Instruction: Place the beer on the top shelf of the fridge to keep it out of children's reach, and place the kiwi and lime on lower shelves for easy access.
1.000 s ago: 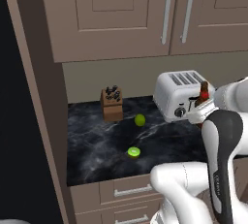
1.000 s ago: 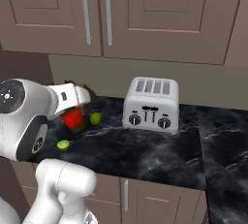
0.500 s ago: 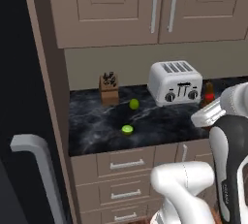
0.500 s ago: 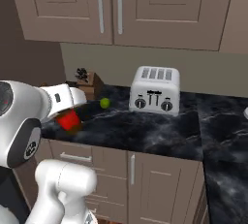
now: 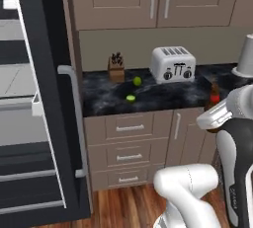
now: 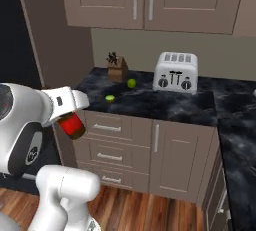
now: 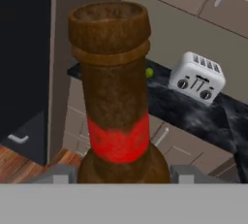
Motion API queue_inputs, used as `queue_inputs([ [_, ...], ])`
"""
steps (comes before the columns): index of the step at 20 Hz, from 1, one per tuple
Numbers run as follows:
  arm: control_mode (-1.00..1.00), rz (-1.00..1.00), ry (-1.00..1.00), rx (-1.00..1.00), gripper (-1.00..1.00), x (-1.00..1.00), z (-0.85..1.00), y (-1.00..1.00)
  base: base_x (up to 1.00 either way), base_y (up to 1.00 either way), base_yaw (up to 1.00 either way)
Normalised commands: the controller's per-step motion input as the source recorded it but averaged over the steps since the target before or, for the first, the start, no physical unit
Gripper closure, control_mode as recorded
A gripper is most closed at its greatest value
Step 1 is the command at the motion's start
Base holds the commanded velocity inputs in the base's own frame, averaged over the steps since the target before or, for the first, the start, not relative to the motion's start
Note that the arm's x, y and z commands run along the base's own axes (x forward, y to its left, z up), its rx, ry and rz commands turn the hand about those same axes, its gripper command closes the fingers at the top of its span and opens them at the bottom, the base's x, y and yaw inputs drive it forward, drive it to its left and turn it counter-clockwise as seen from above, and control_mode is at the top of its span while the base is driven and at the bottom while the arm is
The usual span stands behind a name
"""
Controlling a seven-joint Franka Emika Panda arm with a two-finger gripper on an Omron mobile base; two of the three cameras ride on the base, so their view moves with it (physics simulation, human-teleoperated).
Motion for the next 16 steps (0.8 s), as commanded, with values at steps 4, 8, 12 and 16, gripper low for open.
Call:
queue_inputs([
  [4, 1.0, 0.0, 0.0, 0.0, 1.0, 0.0, 0.0, 0.0, -0.62, 0.71, 0.09],
  [8, 1.0, 0.0, 0.0, 0.0, 1.0, 0.0, 0.0, 0.0, -0.4, 0.94, 0.07],
  [12, 1.0, 0.0, 0.0, 0.0, 1.0, 0.0, 0.0, 0.0, -0.26, 0.97, 0.06],
  [16, 1.0, 0.0, 0.0, 0.0, 1.0, 0.0, 0.0, 0.0, -0.03, 0.99, 0.01],
])
